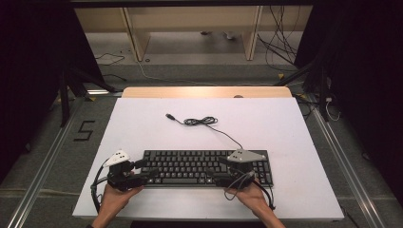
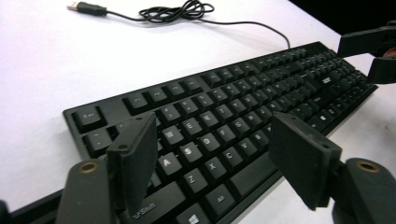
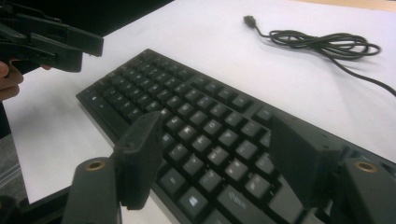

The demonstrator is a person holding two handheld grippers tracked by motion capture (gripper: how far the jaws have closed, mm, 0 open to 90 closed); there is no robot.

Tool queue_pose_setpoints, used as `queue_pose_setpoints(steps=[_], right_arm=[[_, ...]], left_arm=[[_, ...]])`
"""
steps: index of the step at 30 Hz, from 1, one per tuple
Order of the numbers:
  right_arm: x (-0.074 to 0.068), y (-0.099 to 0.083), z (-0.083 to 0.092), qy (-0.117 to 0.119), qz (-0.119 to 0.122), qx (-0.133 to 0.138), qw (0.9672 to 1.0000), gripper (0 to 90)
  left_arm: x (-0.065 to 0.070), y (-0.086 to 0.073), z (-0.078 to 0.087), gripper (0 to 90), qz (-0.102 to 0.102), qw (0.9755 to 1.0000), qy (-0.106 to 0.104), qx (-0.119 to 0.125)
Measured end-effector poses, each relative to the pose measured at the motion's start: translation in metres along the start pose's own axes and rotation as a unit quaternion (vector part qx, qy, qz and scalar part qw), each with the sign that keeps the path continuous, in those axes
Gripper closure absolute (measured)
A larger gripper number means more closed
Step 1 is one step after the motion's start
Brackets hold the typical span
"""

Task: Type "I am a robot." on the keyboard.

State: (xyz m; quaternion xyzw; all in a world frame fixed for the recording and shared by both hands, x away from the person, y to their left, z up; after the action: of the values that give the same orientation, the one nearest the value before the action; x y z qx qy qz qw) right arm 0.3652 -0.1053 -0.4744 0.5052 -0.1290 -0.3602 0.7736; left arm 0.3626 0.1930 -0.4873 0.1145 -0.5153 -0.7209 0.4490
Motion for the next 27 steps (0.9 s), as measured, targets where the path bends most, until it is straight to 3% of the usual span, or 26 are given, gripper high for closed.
queue_pose_setpoints(steps=[10, 15, 27], right_arm=[[-0.006, 0.006, -0.023, 0.009, 0.003, -0.016, 0.9998, 41.5], [-0.006, 0.007, -0.035, 0.003, 0.000, -0.035, 0.9994, 53.4], [-0.010, 0.008, -0.056, 0.009, -0.002, -0.051, 0.9987, 79.0]], left_arm=[[-0.009, -0.004, 0.001, 46.5, 0.007, 0.9993, 0.028, -0.025], [-0.013, -0.009, 0.001, 63.1, 0.004, 0.9982, 0.037, -0.048], [-0.013, -0.013, -0.001, 83.7, -0.011, 0.9963, 0.042, -0.075]])
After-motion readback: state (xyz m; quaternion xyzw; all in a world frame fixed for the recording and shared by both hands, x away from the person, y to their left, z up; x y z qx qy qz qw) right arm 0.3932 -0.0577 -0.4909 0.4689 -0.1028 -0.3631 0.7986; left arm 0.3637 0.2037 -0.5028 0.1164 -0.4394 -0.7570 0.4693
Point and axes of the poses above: each handheld gripper's, and its own axes: z roughly backward along the jaws, y roughly out of its top, x roughly to its right, the point moved 5 cm from there along -z, roughly forward along the jaws, and after that the axes turned 3 degrees about x, right-handed, at the moved point
